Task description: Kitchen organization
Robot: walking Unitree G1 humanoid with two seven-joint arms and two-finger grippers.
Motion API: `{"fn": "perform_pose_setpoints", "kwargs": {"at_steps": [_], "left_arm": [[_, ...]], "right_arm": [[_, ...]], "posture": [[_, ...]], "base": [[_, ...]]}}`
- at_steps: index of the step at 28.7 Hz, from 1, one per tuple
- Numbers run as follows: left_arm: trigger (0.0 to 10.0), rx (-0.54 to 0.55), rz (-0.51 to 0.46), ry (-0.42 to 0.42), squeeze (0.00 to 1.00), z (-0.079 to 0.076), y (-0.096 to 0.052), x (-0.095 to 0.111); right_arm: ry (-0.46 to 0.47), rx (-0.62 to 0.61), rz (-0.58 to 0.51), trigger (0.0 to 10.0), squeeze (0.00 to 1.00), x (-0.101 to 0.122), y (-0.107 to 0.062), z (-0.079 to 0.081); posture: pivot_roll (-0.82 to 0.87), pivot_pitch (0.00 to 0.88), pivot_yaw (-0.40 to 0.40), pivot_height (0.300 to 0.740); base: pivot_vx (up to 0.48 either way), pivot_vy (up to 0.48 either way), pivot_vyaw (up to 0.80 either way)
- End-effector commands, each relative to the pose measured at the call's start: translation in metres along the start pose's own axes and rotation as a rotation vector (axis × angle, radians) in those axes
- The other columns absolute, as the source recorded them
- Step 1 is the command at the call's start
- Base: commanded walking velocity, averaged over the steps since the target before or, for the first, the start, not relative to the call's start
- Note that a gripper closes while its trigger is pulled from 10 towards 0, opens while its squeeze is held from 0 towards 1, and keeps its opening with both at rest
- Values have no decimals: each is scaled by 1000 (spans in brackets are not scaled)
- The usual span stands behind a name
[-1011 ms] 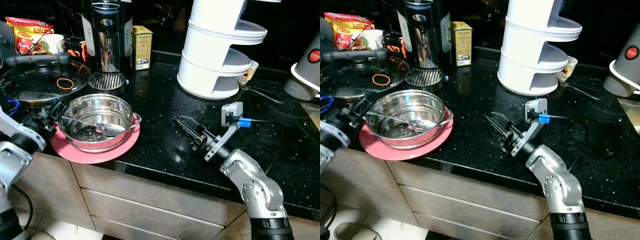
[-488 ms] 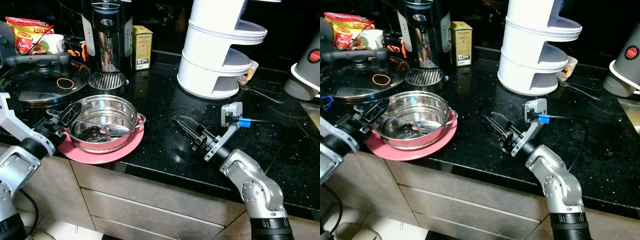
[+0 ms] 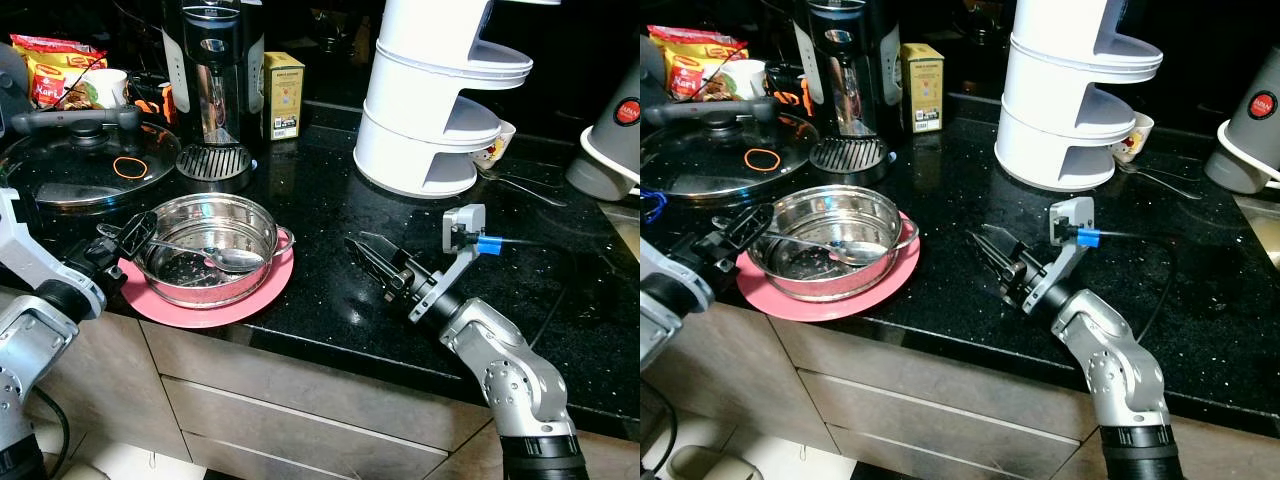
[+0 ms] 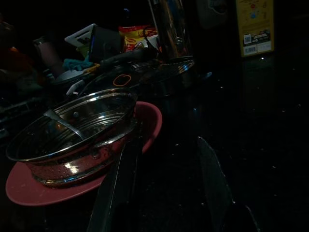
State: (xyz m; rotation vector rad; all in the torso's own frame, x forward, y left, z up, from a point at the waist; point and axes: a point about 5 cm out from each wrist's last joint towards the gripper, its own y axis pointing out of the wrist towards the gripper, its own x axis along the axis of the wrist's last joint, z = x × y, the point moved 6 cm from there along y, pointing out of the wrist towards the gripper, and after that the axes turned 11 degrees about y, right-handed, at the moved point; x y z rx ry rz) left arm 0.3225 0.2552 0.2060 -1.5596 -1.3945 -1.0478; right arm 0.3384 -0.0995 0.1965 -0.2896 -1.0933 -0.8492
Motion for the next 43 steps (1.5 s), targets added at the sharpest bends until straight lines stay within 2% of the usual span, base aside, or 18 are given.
{"fn": "perform_pose_setpoints", "kwargs": {"at_steps": [1,2,3,5,10,12,23,28,30,32,33,34,35,37,39,42,43], "left_arm": [[10000,35,4,43,0,4,0,0],[10000,35,4,43,0,4,0,0],[10000,41,-48,38,0,4,0,11],[10000,34,-82,33,0,2,0,19],[10000,-34,-138,33,0,-15,0,31],[10000,-59,-147,22,0,-22,1,30],[10000,-84,-118,-55,0,-31,4,11],[9882,-98,-128,-92,0,-35,6,10],[7882,-101,-131,-108,0,-35,6,10],[7882,-103,-132,-114,0,-36,6,10],[5725,-108,-135,-128,0,-36,6,9],[5725,-111,-137,-138,0,-36,6,9],[4157,-114,-141,-153,0,-36,6,8],[3176,-119,-152,-181,0,-37,6,8],[2627,-133,-164,-201,0,-39,6,10],[2471,-142,-172,-204,0,-41,6,11],[1961,-147,-178,-207,0,-42,6,12]], "right_arm": [[-5,-8,0,10000,0,2,-2,-2],[-5,-8,0,10000,0,2,-2,-2],[-4,-10,-1,10000,0,3,-2,-2],[-4,-10,-1,10000,0,2,-2,-2],[-3,-10,-3,10000,0,3,-2,-2],[-4,-10,-3,10000,0,3,-2,-2],[-8,-10,-1,10000,0,3,-3,-2],[-9,-9,-1,10000,0,4,-3,-2],[-10,-6,0,10000,0,4,-2,-2],[-10,-5,0,10000,0,4,-2,-2],[-11,-4,0,10000,0,4,-2,-2],[-11,-4,1,10000,0,4,-2,-2],[-11,-3,1,10000,0,4,-1,-1],[-12,-2,2,10000,0,4,-1,-1],[-12,0,3,10000,0,4,-1,-1],[-12,0,4,10000,0,4,-1,-1],[-12,1,4,10000,0,4,-1,-1]], "posture": [[-4,0,-87,740],[-4,0,-87,740],[-3,0,-88,740],[-4,0,-85,740],[-4,0,-87,740],[-4,0,-88,740],[-10,0,-88,740],[-9,0,-89,740],[-10,0,-88,740],[-10,0,-88,740],[-9,0,-88,740],[-9,0,-88,740],[-10,0,-90,740],[-11,0,-88,740],[-11,0,-89,740],[-11,0,-91,740],[-11,0,-91,740]], "base": [[0,0,0],[0,0,0],[0,0,0],[0,0,0],[0,0,0],[0,0,0],[0,0,0],[0,0,0],[0,0,0],[0,0,0],[0,0,0],[0,0,0],[0,0,0],[0,0,0],[0,0,0],[0,0,0],[0,0,0]]}}
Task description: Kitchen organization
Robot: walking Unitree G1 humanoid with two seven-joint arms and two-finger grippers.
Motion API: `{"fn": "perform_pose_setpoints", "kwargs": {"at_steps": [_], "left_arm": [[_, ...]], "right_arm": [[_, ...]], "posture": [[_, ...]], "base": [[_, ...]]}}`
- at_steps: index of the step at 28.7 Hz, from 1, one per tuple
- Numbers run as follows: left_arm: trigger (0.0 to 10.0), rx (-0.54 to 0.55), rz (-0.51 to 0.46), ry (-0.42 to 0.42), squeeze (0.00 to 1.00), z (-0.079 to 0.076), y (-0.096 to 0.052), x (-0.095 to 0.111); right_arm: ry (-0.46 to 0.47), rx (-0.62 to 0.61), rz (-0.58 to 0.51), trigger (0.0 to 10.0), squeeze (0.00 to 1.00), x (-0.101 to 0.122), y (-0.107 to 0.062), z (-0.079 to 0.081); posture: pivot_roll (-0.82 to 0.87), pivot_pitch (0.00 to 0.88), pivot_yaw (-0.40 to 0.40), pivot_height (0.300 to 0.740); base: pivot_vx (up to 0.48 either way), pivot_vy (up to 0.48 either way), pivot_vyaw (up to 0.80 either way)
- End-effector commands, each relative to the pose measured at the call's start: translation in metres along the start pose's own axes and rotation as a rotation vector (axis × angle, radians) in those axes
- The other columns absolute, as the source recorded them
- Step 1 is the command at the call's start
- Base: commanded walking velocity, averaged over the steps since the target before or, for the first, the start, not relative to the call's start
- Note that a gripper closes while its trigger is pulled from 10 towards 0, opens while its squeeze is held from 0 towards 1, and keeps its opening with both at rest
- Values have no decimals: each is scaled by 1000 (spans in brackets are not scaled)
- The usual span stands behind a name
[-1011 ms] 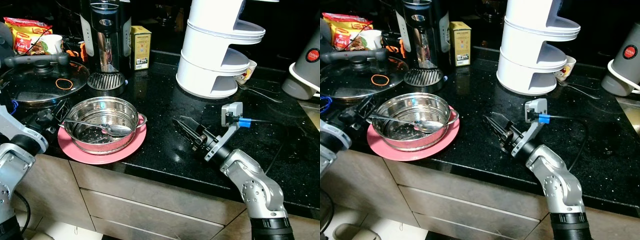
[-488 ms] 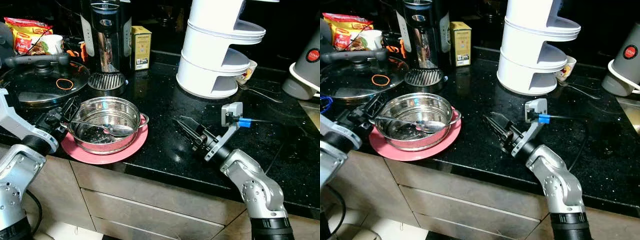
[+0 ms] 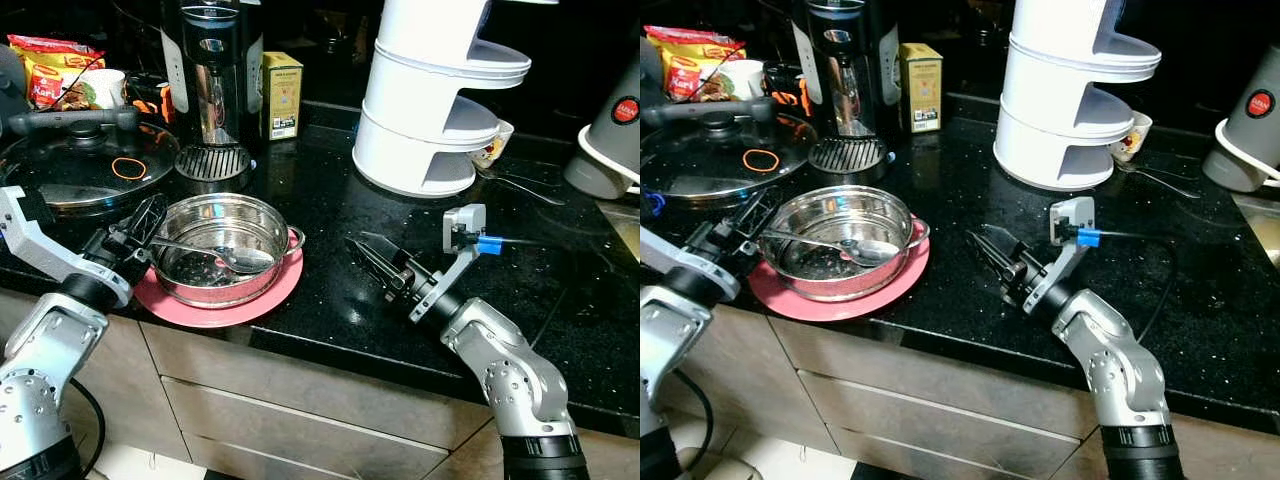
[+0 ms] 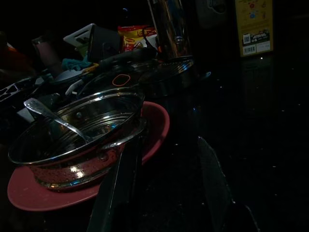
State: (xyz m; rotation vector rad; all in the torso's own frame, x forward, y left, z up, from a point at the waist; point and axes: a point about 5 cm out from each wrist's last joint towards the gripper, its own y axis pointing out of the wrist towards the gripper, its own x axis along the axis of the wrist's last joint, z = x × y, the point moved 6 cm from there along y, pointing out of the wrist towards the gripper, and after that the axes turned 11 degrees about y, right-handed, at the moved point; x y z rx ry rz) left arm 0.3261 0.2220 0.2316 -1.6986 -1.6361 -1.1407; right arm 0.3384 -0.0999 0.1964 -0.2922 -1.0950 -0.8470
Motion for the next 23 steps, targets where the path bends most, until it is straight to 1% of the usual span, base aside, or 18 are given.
{"fn": "perform_pose_setpoints", "kwargs": {"at_steps": [1,2,3,13,19,20,21,23], "left_arm": [[1961,-9,-9,-18,0,-3,0,0],[667,-12,-14,-24,0,-3,0,0],[0,-14,-17,-30,0,-3,0,0],[0,-2,-16,-55,0,-1,1,-4],[0,3,-43,-48,0,0,3,3],[0,-22,-94,-17,0,-7,6,17],[0,-22,-94,-17,0,-7,6,17],[0,-56,-147,10,0,-16,9,32]], "right_arm": [[-10,1,1,10000,0,3,-1,-1],[-10,2,1,10000,0,3,-1,0],[-10,2,1,10000,0,4,0,0],[-10,-2,1,10000,0,4,-1,0],[-14,-3,-1,10000,0,4,-1,0],[-18,-7,-18,10000,0,8,0,0],[-18,-7,-18,10000,0,8,0,0],[-19,-13,-42,10000,0,13,2,0]], "posture": [[-11,0,-91,740],[-11,0,-91,740],[-11,0,-91,740],[-17,0,-88,740],[-17,0,-88,740],[-16,0,-89,740],[-16,0,-89,740],[-14,0,-89,740]], "base": [[0,0,0],[0,0,0],[0,0,0],[0,0,0],[0,0,0],[0,0,0],[0,0,0],[0,0,0]]}}
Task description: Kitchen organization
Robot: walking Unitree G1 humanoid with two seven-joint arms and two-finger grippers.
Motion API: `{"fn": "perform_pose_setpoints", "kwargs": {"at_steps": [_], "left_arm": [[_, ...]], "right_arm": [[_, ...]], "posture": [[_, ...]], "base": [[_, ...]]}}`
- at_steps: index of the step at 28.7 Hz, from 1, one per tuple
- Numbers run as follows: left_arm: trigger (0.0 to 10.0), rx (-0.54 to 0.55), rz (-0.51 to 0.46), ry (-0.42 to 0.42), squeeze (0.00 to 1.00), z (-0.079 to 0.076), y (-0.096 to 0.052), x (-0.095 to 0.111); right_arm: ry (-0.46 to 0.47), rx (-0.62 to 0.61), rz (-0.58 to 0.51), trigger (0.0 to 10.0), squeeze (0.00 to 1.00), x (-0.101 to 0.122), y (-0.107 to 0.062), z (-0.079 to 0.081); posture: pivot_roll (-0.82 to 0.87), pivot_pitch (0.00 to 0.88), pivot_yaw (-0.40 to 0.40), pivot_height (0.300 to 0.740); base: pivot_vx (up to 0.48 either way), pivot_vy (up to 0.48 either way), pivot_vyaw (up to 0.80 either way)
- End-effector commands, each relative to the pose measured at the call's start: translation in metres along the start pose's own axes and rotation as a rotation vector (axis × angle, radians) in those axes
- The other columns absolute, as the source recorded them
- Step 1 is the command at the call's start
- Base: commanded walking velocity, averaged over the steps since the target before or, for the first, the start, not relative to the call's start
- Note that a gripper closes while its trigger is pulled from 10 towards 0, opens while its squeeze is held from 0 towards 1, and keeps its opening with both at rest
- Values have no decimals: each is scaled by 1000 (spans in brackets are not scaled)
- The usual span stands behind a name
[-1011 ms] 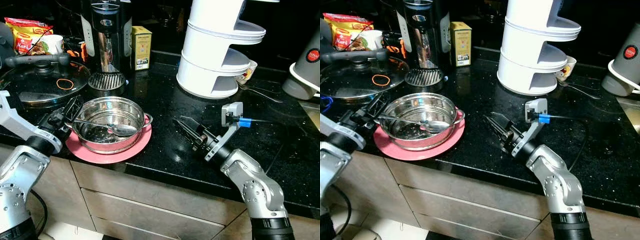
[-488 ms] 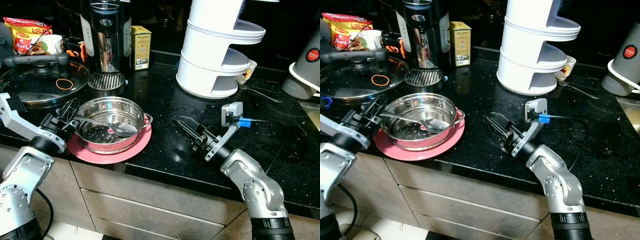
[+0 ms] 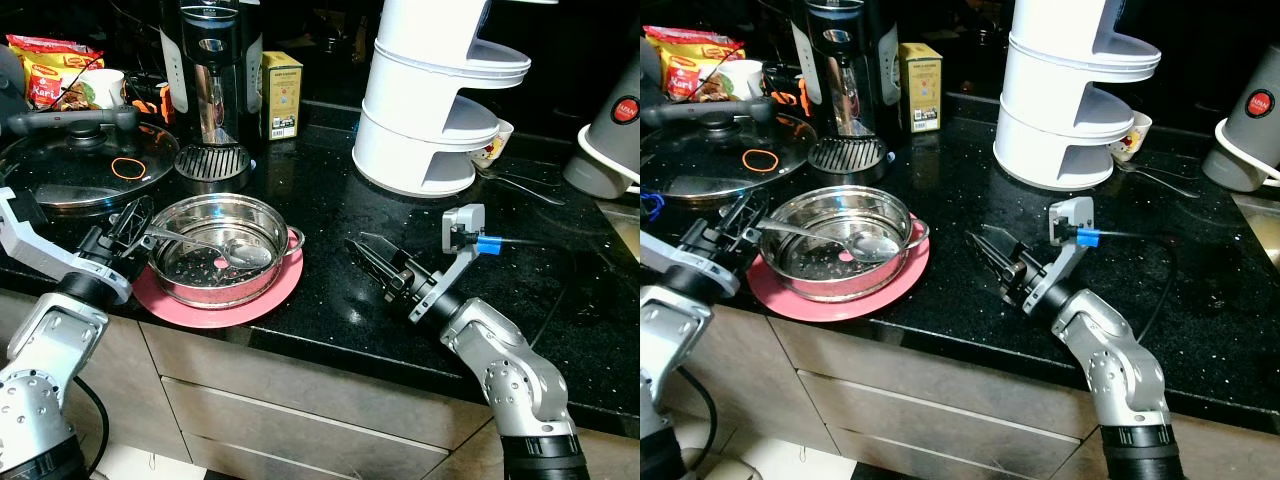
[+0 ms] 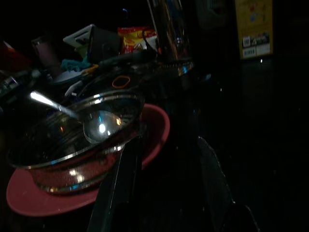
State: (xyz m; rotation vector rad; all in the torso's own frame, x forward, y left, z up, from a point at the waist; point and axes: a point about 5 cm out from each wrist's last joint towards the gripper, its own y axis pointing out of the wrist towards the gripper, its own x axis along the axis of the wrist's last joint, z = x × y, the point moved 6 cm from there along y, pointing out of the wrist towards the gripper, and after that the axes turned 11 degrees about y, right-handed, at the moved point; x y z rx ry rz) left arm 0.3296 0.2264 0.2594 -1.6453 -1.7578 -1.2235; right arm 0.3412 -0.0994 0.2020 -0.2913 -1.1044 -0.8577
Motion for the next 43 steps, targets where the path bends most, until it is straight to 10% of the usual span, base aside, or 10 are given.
{"fn": "perform_pose_setpoints", "kwargs": {"at_steps": [1,6,11,12,13,14,28,43], "left_arm": [[0,-26,-24,19,0,-6,2,7],[0,-206,-202,127,0,-55,9,51],[0,-269,-232,264,0,-76,13,53],[5843,-272,-236,283,0,-78,16,52],[5843,-272,-236,283,0,-78,16,52],[10000,-281,-242,306,0,-83,19,51],[10000,-336,-276,528,0,-109,33,45],[10000,-342,-299,559,0,-112,36,43]], "right_arm": [[-11,-12,-31,10000,0,8,-1,-2],[-22,-68,-146,10000,0,35,4,-8],[-34,-195,-266,10000,0,63,3,-27],[-36,-213,-274,10000,0,66,2,-31],[-36,-213,-274,10000,0,66,2,-31],[-37,-224,-278,10000,0,69,2,-33],[-43,-180,-303,10000,0,73,-4,-26],[-35,-141,-298,10000,0,74,1,-21]], "posture": [[-14,0,-89,740],[-13,0,-90,740],[-11,0,-92,740],[-11,0,-94,740],[-11,0,-94,740],[-14,0,-91,740],[-31,0,-75,740],[-25,0,-78,740]], "base": [[0,0,0],[0,0,0],[0,0,0],[0,0,-469],[0,0,-469],[0,0,-800],[0,-19,-457],[0,-455,0]]}}
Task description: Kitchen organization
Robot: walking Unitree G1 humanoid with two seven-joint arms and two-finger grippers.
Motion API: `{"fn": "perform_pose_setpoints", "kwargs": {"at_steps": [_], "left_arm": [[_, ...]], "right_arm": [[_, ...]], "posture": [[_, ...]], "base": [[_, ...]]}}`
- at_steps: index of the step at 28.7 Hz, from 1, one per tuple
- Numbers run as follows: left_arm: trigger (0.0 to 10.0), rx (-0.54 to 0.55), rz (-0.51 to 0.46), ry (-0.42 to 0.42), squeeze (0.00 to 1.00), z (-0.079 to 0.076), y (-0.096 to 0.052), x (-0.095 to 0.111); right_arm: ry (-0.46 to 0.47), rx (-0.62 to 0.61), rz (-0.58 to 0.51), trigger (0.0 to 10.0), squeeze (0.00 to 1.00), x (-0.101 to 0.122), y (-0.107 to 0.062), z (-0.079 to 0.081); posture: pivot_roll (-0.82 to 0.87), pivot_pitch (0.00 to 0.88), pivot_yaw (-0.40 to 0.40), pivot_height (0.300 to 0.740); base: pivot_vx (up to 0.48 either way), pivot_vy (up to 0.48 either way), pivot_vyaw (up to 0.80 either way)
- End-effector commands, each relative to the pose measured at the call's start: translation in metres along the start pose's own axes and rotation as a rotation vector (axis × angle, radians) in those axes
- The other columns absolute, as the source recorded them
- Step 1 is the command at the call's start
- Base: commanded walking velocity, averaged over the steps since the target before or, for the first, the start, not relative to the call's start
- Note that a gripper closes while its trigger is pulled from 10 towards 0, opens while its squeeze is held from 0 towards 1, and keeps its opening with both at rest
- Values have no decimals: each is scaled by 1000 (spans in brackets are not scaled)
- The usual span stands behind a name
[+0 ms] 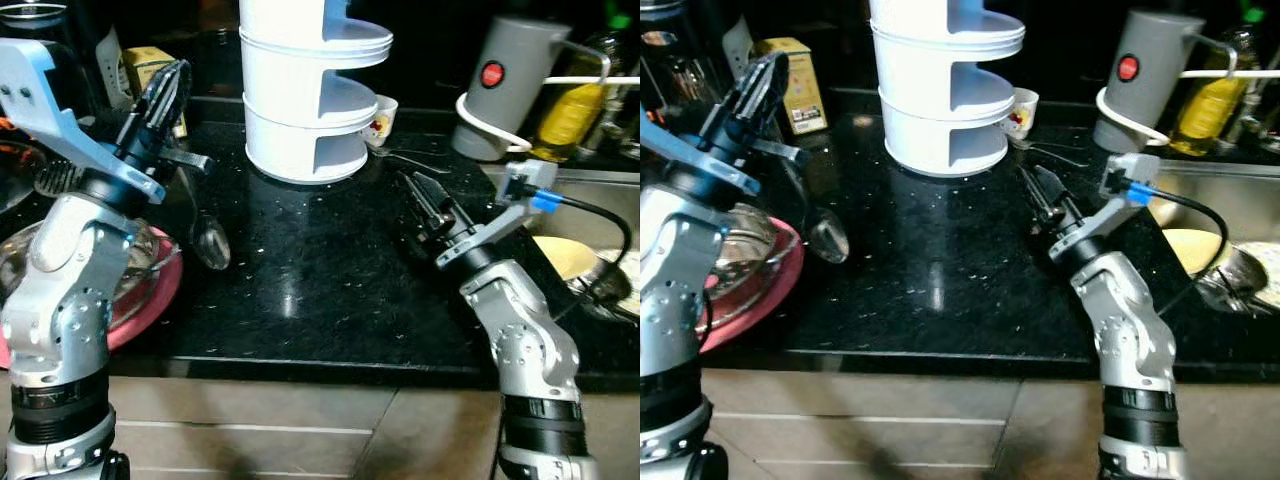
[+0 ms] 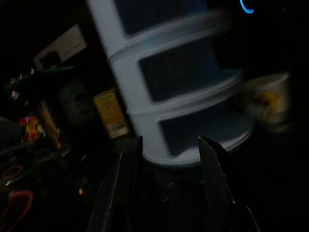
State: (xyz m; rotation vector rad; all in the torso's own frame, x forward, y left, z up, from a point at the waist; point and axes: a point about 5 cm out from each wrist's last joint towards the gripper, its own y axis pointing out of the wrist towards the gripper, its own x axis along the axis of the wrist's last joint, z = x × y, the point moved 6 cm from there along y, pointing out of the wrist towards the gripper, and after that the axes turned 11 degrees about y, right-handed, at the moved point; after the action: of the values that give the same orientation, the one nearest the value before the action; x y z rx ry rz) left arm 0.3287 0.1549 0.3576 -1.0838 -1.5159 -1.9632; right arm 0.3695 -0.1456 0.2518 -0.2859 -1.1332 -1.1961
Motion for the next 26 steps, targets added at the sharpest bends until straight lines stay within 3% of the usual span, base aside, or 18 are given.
{"fn": "perform_pose_setpoints", "kwargs": {"at_steps": [1,3,17,22,26], "left_arm": [[10000,-2,-18,20,0,0,1,5],[10000,-5,-18,17,0,-1,2,4],[10000,-10,-21,9,0,-3,3,4],[10000,7,8,-5,0,-1,3,-1],[10000,143,122,113,0,25,-4,-21]], "right_arm": [[8,13,-16,10000,0,4,2,3],[8,10,-15,10000,0,4,2,3],[14,-5,-12,10000,0,3,1,1],[10,-5,-8,10000,0,1,-1,1],[-4,-13,9,10000,0,-1,-4,-2]], "posture": [[-25,0,-78,740],[-25,0,-78,740],[-26,0,-74,740],[-28,0,-73,740],[-27,0,-72,740]], "base": [[0,-472,0],[0,-472,0],[0,-472,-750],[0,-271,0],[0,0,0]]}}
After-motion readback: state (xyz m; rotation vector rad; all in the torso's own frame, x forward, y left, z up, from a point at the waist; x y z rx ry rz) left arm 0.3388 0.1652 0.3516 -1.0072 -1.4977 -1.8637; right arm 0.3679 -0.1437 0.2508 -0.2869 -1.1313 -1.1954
